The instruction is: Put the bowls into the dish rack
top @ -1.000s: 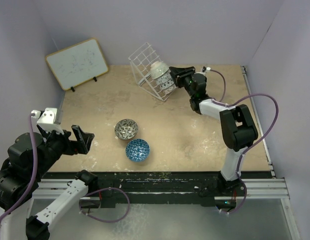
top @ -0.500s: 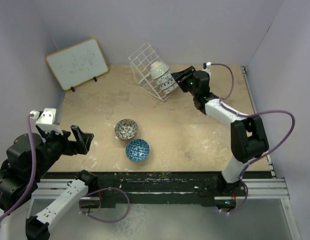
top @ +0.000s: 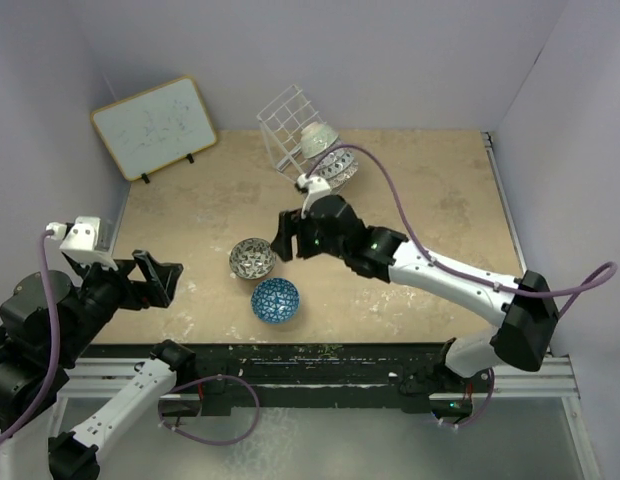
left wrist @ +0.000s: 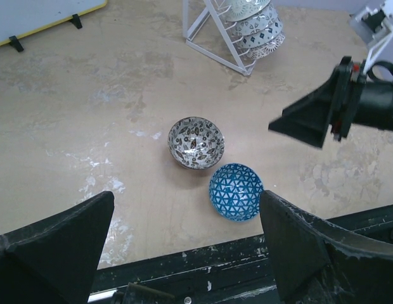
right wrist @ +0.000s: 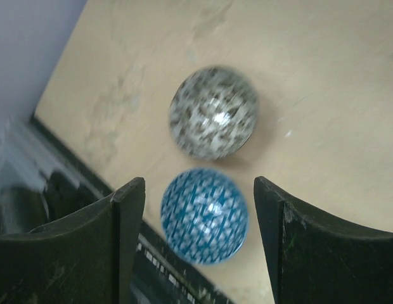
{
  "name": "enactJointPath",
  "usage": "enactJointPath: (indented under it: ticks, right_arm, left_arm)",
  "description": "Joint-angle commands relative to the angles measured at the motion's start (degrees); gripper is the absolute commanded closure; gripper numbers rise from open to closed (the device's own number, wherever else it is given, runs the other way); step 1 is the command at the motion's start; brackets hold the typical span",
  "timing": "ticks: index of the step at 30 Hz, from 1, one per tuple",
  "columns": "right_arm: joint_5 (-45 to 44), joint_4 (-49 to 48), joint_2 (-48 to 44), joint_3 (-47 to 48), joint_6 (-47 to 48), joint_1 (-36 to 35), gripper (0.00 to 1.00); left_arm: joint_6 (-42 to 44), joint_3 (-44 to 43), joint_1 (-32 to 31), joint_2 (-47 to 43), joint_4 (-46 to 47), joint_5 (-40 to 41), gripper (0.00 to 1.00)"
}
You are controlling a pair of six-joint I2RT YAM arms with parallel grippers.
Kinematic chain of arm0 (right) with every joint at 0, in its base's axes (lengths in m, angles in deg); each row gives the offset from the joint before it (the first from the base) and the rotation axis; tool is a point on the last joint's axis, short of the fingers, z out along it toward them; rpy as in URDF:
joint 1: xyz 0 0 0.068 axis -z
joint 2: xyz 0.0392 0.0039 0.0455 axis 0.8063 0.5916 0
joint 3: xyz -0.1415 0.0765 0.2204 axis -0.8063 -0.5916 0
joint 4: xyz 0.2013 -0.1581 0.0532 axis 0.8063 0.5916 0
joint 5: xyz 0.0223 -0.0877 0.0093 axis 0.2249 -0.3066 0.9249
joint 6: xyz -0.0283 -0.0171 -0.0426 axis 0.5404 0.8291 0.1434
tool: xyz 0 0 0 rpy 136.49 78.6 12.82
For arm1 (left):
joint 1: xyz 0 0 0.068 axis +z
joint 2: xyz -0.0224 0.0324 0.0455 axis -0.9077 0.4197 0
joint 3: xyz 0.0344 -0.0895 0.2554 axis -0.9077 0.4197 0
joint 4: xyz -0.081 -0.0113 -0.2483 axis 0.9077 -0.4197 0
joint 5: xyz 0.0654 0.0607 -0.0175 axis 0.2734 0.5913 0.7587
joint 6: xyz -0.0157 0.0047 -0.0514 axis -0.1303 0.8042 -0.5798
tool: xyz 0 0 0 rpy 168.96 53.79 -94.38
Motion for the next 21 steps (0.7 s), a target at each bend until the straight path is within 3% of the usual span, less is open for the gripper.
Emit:
enactJointPath:
  ticks: [1, 10, 15, 21]
  right_arm:
    - [0.12, 8.72, -1.36, -1.28, 5.08, -8.31, 0.29]
    - [-5.19, 10.87, 10.37, 2.99, 2.34, -21.51, 0.28]
    - [-5.27, 12.15, 17.47, 7.1, 2.17, -24.26, 0.27]
    - [-8.02, 13.3, 22.43, 9.92, 2.71, -25.05, 0.35]
  left_arm:
    - [-0.34, 1.55, 0.23, 0.28, 2.92, 0.87, 0.01]
    - [0.18, -3.61, 0.23, 0.7, 1.35, 4.54, 0.01]
    - [0.12, -6.72, 0.23, -0.4, -0.65, 6.65, 0.01]
    - [-0.22, -6.2, 0.23, -1.56, -1.83, 7.44, 0.01]
